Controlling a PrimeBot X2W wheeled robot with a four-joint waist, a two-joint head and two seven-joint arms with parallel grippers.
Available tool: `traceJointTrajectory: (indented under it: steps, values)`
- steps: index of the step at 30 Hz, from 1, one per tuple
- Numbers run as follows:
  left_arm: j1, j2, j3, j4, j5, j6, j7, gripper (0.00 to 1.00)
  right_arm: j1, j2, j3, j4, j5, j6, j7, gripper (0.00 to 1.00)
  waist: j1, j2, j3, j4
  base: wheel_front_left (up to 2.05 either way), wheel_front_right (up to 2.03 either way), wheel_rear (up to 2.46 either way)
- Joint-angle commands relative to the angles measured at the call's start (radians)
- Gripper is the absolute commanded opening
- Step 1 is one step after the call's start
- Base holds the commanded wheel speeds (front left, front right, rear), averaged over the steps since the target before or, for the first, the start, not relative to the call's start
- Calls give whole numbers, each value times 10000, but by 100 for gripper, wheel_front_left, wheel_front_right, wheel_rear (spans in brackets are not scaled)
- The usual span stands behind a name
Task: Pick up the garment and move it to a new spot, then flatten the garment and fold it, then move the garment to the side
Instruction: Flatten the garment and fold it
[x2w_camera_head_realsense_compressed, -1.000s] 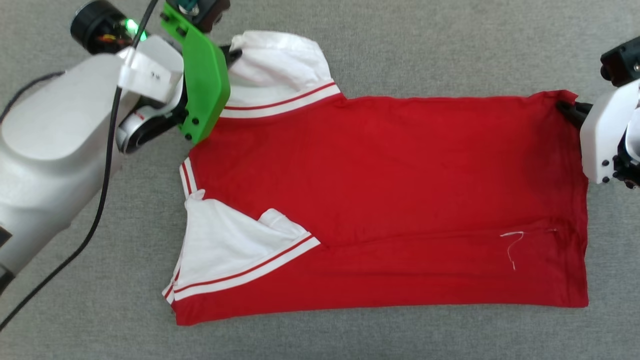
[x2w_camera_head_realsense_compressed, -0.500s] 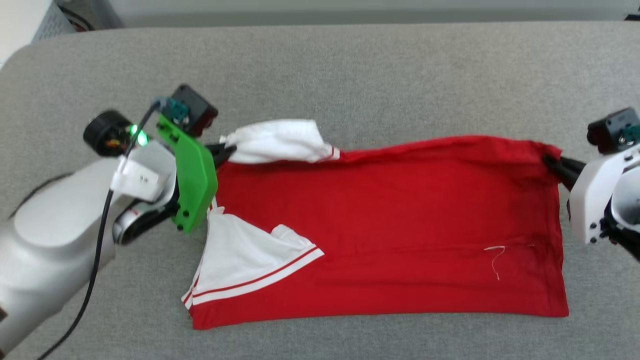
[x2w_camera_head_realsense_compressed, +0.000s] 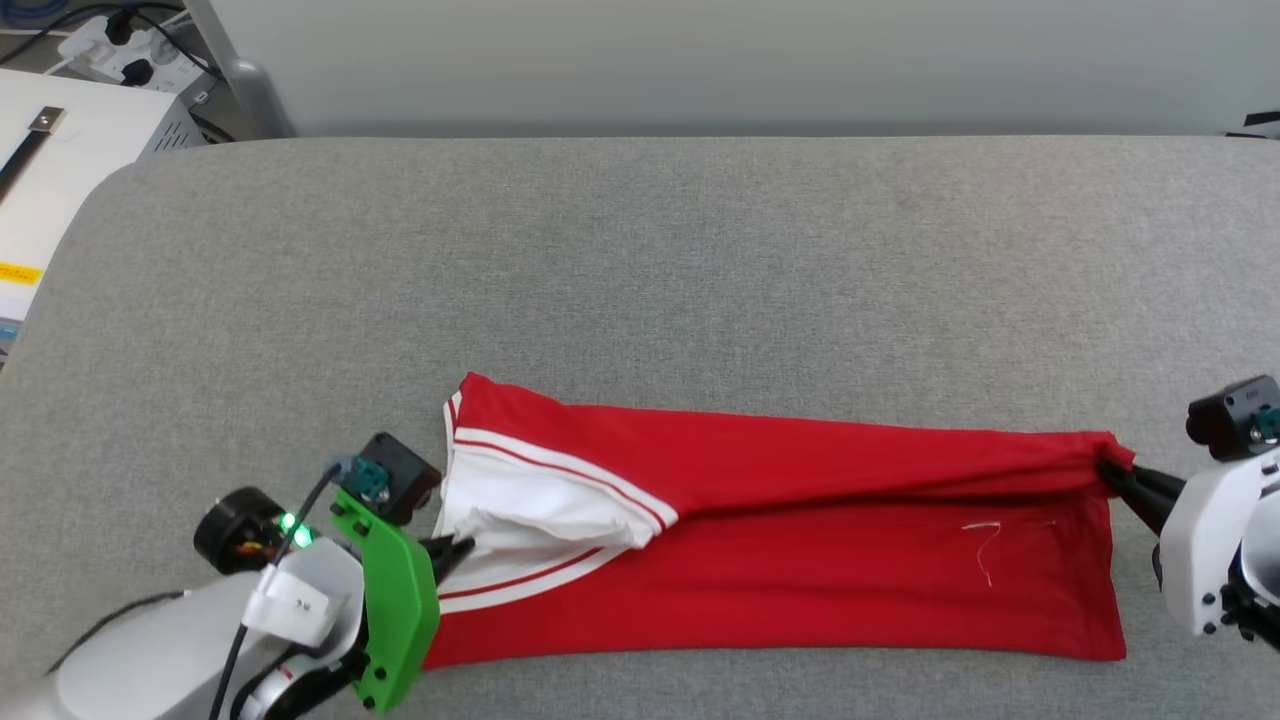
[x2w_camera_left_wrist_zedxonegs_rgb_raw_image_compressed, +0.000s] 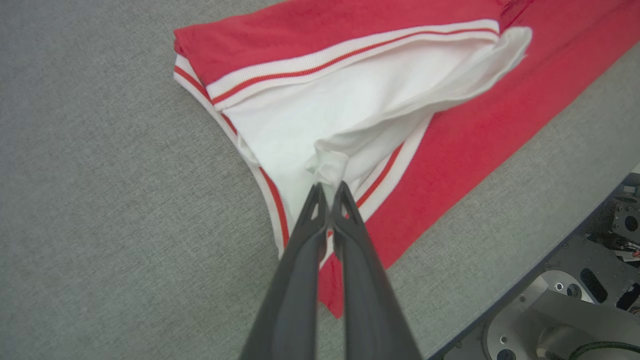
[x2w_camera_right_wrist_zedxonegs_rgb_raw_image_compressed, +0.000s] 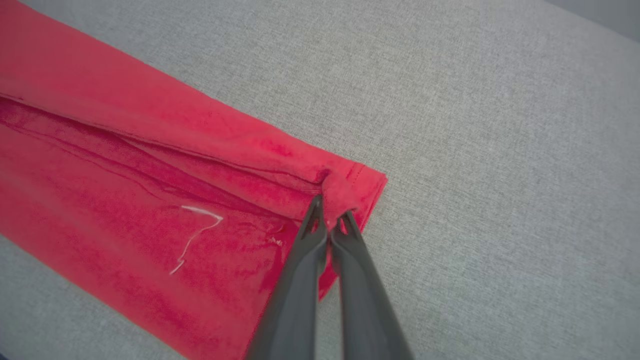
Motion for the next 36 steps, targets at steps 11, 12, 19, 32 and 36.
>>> traceJointTrajectory:
  steps: [11, 12, 19, 32, 36]
  values:
    - [1058, -556, 32, 482, -152, 203, -217, 0, 1088, 446, -264, 395, 140, -4, 75, 11, 1, -1, 275, 85, 0, 0, 0]
    - [1094, -614, 32, 590, -112, 207, -288, 17, 1132, 493, -293, 416, 146, -4, 57, 45, 1, -1, 270, 77, 0, 0, 0]
    - [1710, -857, 619, 996, 343, 1166, -2573, 100, 1544, 406, -1296, -434, 553, -4, -479, 100, 1, -1, -257, -2, 0, 0, 0]
    - [2684, -1233, 2804, 609, 1744, 3909, -4718, 100, 2230, -938, -3275, -2080, 1579, -4, 1634, 100, 1, -1, -396, 323, 0, 0, 0]
    - [3308, -1723, 4340, -11, 3133, 4420, -4724, 100, 2487, -1059, -3587, -1870, 1974, -4, 2664, 100, 1, -1, -193, 519, 0, 0, 0]
